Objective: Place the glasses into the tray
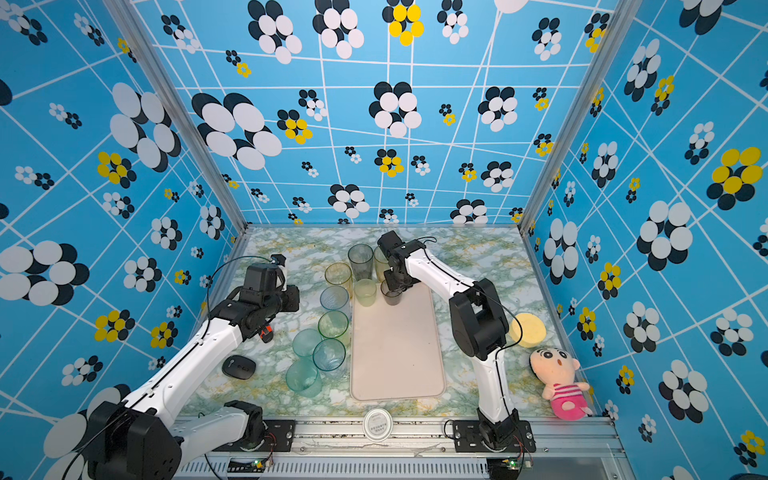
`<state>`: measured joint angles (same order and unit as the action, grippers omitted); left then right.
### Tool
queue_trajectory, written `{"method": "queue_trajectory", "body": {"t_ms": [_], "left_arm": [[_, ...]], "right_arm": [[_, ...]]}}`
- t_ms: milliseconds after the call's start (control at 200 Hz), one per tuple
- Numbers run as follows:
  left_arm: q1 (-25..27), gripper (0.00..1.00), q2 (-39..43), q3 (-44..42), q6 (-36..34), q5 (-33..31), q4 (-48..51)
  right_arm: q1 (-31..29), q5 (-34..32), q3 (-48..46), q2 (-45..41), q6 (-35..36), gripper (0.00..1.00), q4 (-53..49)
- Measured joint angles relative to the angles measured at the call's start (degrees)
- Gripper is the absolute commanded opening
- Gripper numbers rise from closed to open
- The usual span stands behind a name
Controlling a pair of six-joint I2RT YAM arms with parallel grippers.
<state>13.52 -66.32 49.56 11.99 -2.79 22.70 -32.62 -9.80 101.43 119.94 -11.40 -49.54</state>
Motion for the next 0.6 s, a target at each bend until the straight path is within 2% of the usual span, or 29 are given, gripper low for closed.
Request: {"method": "queue_trajectory", "body": {"t_ms": [225,435,600], "left_arm": [[-0.04,0.28,0.0,-0.02,0.0,0.0,0.0],[-0.33,0.29,0.0,-0.39,-0.09,-0.02,0.02],[-0.37,0.3,0.02,-0.42,-0.22,-0.02,0.02]], "right_arm": [[0.0,-0.02,0.31,0.46,-0.02,0.04,0.02],[0.02,-0.11,0.52,0.68,-0.28,0.12,0.04],[0.02,-0.17,0.52,0.92,-0.68,0.14,0.04]]}}
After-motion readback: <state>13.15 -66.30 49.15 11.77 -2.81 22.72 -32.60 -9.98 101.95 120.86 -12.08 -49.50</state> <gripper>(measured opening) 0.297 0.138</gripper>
